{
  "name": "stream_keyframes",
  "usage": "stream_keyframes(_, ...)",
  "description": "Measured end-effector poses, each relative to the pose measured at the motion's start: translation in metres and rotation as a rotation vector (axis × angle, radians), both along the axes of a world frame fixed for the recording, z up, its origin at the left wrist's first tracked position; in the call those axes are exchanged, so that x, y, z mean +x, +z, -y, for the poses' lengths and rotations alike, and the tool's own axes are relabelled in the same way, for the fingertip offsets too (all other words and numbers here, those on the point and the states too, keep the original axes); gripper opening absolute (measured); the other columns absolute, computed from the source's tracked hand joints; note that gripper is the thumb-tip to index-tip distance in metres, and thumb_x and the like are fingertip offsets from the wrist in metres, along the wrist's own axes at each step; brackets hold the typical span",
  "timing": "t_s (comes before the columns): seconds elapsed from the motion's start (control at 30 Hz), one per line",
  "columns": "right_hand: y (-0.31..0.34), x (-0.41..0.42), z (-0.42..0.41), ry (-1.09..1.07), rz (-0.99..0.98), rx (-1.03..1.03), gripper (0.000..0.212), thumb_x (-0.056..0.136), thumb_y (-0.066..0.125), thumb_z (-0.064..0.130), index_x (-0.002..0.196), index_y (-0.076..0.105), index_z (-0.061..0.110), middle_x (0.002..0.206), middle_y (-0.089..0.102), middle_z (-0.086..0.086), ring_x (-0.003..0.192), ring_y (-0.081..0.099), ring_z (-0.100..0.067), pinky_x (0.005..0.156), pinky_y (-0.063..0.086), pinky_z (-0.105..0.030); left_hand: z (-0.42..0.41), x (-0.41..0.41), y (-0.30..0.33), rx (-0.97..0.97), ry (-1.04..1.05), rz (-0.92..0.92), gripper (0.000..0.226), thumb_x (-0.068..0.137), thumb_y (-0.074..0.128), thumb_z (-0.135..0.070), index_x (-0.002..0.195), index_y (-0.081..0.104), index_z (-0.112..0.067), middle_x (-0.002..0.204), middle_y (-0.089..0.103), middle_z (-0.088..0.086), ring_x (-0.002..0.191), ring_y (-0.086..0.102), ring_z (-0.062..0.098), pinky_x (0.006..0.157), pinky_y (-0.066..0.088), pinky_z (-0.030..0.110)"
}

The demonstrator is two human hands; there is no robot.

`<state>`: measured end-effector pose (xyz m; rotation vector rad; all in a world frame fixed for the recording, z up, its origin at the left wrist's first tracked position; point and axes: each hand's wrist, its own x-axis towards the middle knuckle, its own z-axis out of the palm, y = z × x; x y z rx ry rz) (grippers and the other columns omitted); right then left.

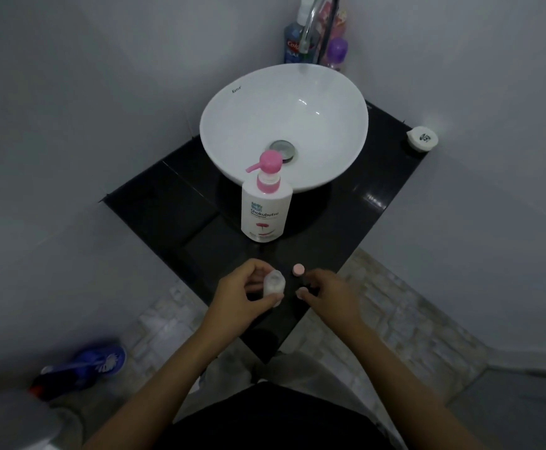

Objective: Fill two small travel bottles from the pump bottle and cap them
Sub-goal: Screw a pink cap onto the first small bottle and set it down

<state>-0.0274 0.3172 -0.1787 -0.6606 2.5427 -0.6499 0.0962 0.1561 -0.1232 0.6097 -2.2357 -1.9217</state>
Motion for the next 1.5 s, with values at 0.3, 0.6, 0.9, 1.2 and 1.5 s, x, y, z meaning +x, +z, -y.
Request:
stream_keyframes(0.3,-0.018,0.004,0.003,0.072,-0.042,0.144,0.031,0.083,0.066,0.034,0.109,0.06,0.02,0.106,0.058,-0.003,0.09,0.059,-0.018,0.07,0.044,-0.027,0.003,0.005,0.002,-0.06,0.016,-0.012,0.032,0.073,0.078,-0.01,0.1,0.064,-0.022,0.1,0.069,-0.009,0.095,0.065,-0.003,0.077,0.048,0.007)
stream_keyframes(0.6,0.01,-0.002,0.013,-0.084,0.076,-0.041,0.018,0.088,0.063,0.022,0.1,0.068,0.009,0.097,0.064,-0.004,0.081,0.059,-0.011,0.068,0.045,-0.017,0.011,0.006,0.009,-0.1,0.04,-0.023,0.033,0.073,0.079,-0.015,0.101,0.066,-0.027,0.099,0.07,-0.015,0.095,0.065,0.001,0.082,0.05,0.012)
stream_keyframes(0.9,0.167,-0.005,0.03,-0.075,0.392,-0.74,0.026,0.078,0.07,0.002,0.103,0.068,0.008,0.09,0.073,-0.011,0.072,0.07,-0.014,0.066,0.058,-0.021,0.033,0.001,0.057,-0.167,-0.021,-0.103,0.035,0.077,0.076,-0.018,0.11,0.065,-0.024,0.109,0.064,-0.007,0.101,0.061,0.0,0.087,0.048,0.011)
stream_keyframes(1.2,0.182,0.006,0.03,0.142,0.201,-0.542,0.029,0.081,0.07,0.01,0.105,0.068,0.025,0.1,0.07,0.008,0.088,0.067,-0.003,0.079,0.053,-0.013,0.04,0.008,0.089,-0.089,-0.075,-0.099,0.045,0.068,0.072,-0.04,0.111,0.068,-0.025,0.107,0.071,-0.007,0.101,0.067,0.008,0.089,0.054,0.024)
stream_keyframes(1.5,0.184,0.007,0.028,0.214,0.159,-0.571,0.031,0.08,0.068,-0.003,0.105,0.07,0.014,0.101,0.071,0.003,0.091,0.067,-0.003,0.082,0.051,-0.013,0.039,0.008,0.096,-0.04,-0.091,-0.066,0.038,0.071,0.073,-0.032,0.106,0.072,-0.017,0.102,0.074,-0.007,0.098,0.068,0.005,0.085,0.053,0.017)
